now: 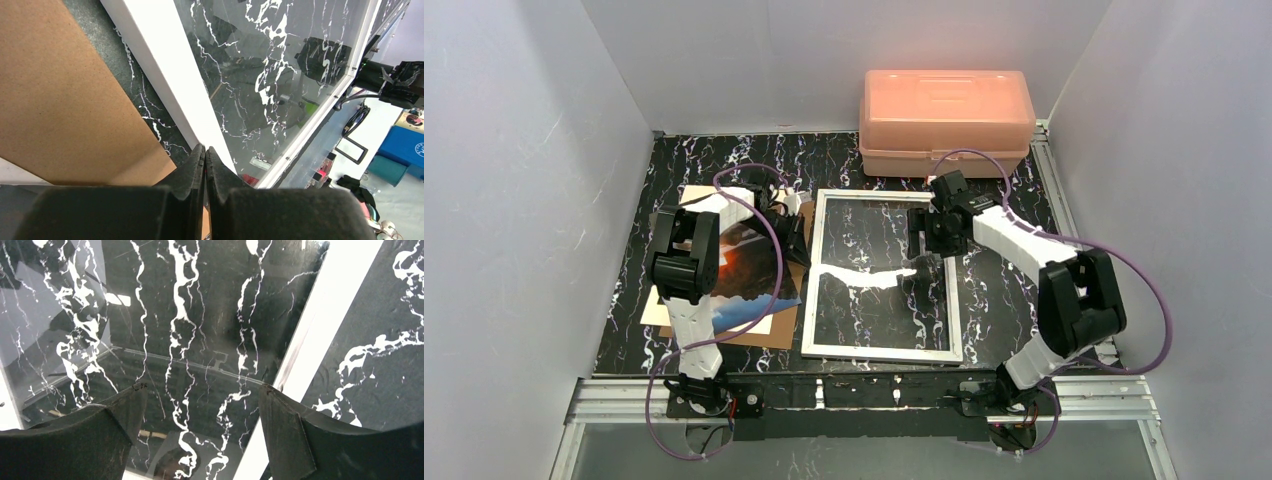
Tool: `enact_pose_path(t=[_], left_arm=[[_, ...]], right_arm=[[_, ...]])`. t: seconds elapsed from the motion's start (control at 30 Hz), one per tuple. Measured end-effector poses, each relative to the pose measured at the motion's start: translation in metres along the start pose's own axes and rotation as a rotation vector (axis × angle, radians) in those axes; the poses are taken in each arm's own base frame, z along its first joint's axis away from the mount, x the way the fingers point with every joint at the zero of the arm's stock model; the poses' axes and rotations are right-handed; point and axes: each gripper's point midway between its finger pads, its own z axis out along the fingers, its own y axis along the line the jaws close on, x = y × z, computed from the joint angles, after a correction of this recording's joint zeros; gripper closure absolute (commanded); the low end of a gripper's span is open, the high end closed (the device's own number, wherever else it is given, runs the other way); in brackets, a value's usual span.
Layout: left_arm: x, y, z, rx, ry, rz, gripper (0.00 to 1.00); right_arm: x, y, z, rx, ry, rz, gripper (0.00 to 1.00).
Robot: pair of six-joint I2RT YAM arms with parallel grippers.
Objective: Put the photo into the frame
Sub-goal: Pick up the photo frame item at the center of the board.
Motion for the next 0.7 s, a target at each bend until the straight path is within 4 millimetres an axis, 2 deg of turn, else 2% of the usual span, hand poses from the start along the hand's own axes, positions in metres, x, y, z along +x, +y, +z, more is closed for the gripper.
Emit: enact_pose_path(t=[0.1,0.2,0.27,0.33,0.43,0.53,0.63,0.7], left_arm=[[-0.003,-0.004,-0.003,0.009,-0.001,-0.002,0.98],[-0.010,-0.010,-0.014,0.019,-0.005,0.000,0.91],[-0.018,-0.014,-0.027,0.021,-0.017,0.016,0.83],[-0.031,-0.015,-0.050,0.018,-0.048,0.030,0.75],[-0.048,-0.003,-0.097,-0.011,-0.120,0.040,0.71],[-0.054,0.032,-0.165,-0.095,-0.224,0.020,0.69],[-0.040,0.076,-0.231,-0.209,-0.312,-0.041,0.70],[-0.019,0.108,-0.268,-0.298,-0.346,-0.097,0.71]], right_arm=[[0.002,0.007,-0.013,-0.005,-0.026,-0.011,0.11],[0.006,0.021,-0.021,-0.018,-0.043,-0.031,0.11],[0.008,0.040,-0.025,-0.042,-0.050,-0.066,0.10],[0.004,0.066,-0.029,-0.071,-0.061,-0.109,0.10],[-0.019,0.120,-0.036,-0.138,-0.110,-0.182,0.09],[-0.056,0.194,-0.037,-0.237,-0.196,-0.250,0.10],[-0.081,0.254,-0.020,-0.316,-0.246,-0.289,0.10],[-0.093,0.278,0.002,-0.338,-0.252,-0.287,0.10]])
